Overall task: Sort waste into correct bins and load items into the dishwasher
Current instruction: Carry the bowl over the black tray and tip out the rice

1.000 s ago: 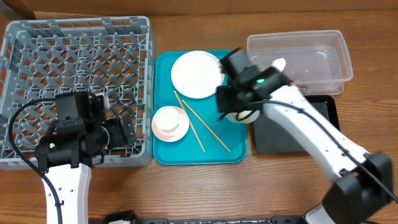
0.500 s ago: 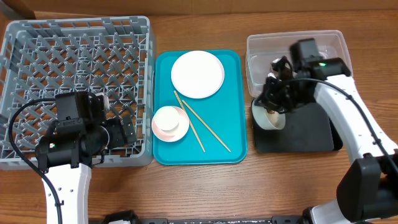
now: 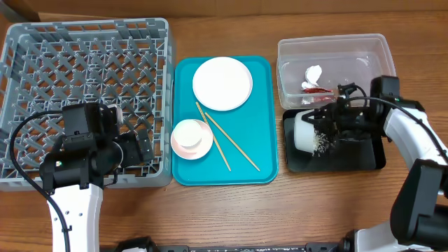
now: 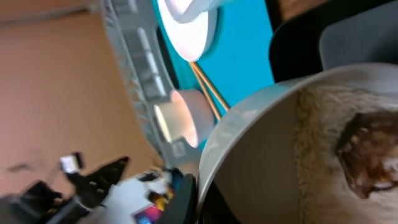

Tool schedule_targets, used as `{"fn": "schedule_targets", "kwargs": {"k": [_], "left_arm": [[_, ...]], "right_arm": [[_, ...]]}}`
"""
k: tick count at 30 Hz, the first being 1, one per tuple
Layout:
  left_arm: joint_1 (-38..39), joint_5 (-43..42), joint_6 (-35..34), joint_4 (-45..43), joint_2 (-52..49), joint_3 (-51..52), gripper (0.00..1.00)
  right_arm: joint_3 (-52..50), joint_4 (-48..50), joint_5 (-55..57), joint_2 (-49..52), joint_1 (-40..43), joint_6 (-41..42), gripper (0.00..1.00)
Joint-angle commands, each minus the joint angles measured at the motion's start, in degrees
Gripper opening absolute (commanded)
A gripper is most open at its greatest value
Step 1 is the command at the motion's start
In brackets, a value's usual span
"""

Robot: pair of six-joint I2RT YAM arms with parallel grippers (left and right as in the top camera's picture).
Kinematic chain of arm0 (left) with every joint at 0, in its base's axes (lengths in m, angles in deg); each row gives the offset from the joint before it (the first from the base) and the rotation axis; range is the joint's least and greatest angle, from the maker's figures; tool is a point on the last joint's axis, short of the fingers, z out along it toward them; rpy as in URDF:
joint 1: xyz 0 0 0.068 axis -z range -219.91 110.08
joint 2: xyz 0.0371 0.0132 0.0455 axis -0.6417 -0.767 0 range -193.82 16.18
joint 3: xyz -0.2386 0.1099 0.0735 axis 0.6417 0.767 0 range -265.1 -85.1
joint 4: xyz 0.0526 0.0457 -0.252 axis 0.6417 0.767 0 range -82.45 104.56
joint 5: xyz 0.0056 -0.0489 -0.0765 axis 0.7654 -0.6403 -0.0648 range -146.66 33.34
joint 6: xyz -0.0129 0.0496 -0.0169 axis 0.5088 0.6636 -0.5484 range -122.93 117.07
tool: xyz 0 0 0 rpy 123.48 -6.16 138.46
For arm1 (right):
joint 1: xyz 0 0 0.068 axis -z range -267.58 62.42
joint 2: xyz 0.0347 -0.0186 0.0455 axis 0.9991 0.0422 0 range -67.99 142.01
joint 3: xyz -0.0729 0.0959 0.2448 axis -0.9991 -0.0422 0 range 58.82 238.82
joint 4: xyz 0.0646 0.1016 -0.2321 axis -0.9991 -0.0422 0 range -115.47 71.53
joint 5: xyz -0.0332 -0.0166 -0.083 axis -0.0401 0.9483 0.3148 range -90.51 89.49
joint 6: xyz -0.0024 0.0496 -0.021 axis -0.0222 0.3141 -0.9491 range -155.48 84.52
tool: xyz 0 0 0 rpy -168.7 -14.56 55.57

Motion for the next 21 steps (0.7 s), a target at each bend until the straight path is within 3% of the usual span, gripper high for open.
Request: {"fn": "schedule_targets", "kwargs": {"k": [1, 8, 16, 21], "left_arm": [[-0.37, -0.61, 0.68, -0.22, 0.07, -1.33, 1.00], [-0.37, -0.61, 0.68, -0.20, 0.07, -1.33, 1.00], [-0.35, -0.61, 0.68, -0.17, 0.07, -1.33, 1.00], [-0.37, -0.61, 0.68, -0.17, 0.07, -1.33, 1.00]], "right_arm": [[-2.75, 2.73, -7.78, -0.24, 1.75, 4.57, 0.04], [-4.68, 6.19, -12.63, -0.24, 4.15, 12.35, 0.04], [-4.68, 12.37, -26.97, -0.24, 5.95, 18.86, 0.04], [-4.68, 12.72, -26.88, -0.24, 8.28, 24.39, 0.04]]}}
